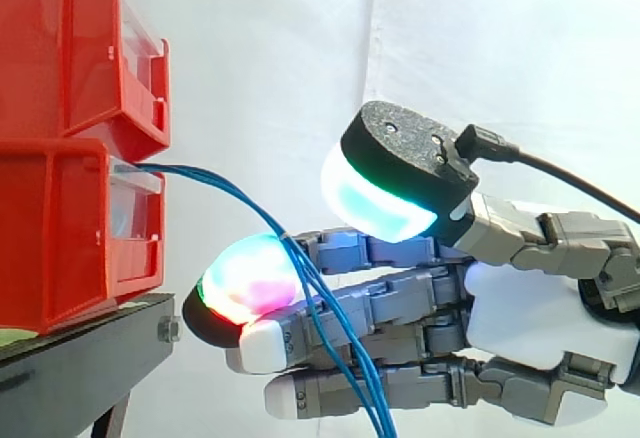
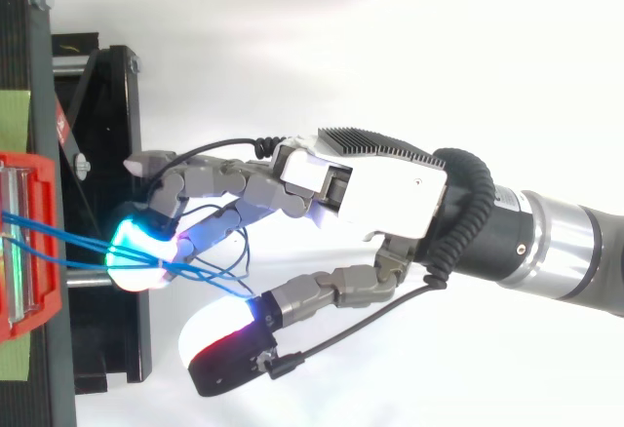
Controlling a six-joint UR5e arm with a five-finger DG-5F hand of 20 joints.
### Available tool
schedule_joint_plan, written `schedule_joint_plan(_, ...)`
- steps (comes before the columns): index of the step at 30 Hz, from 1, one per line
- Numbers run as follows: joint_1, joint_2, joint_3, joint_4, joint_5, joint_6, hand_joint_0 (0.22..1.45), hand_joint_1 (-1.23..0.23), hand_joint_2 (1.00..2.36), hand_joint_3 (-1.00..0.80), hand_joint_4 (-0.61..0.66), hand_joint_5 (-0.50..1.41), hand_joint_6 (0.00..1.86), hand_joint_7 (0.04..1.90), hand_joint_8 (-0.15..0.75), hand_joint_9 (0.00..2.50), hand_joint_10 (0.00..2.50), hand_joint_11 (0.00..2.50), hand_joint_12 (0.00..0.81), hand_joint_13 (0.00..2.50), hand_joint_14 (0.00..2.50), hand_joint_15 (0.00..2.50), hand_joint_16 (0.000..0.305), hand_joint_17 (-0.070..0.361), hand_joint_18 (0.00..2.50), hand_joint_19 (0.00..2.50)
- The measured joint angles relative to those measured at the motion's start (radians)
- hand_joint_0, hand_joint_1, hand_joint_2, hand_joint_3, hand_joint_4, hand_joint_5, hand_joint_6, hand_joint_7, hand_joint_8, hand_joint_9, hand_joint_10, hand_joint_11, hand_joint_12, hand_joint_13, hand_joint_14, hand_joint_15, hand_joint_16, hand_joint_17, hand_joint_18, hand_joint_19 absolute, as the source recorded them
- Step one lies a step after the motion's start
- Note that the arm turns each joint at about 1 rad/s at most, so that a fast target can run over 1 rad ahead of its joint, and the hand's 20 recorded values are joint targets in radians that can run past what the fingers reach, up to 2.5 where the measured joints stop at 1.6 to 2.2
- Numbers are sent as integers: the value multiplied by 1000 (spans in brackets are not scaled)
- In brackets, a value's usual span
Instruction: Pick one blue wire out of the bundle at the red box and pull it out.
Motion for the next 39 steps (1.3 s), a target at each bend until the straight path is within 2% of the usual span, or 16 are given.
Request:
schedule_joint_plan(16,-6,0,0,5,0,0,603,-626,1010,-396,421,-92,504,1151,331,753,9,227,413,227,3,82,60,135,165,357)
schedule_joint_plan(22,-12,0,1,7,-1,0,605,-621,1011,-391,386,-95,503,1161,333,757,11,240,407,246,4,95,59,133,172,369)
schedule_joint_plan(26,-16,0,1,7,-1,0,610,-628,1014,-372,296,-94,502,1250,330,744,11,279,402,243,4,105,58,132,173,370)
schedule_joint_plan(29,-19,0,1,7,-1,0,612,-638,1013,-360,275,-94,500,1345,325,735,11,292,401,244,4,114,58,131,179,367)
schedule_joint_plan(32,-21,0,0,7,-2,0,612,-645,1014,-348,273,-106,538,1313,320,731,12,306,399,239,5,119,58,131,179,366)
schedule_joint_plan(36,-21,0,0,4,-2,0,609,-651,1017,-315,266,-136,653,1135,320,722,13,337,400,224,5,121,58,131,173,369)
schedule_joint_plan(39,-21,0,0,4,-2,0,608,-659,1018,-280,252,-154,709,1082,326,710,14,369,402,211,5,123,58,132,172,360)
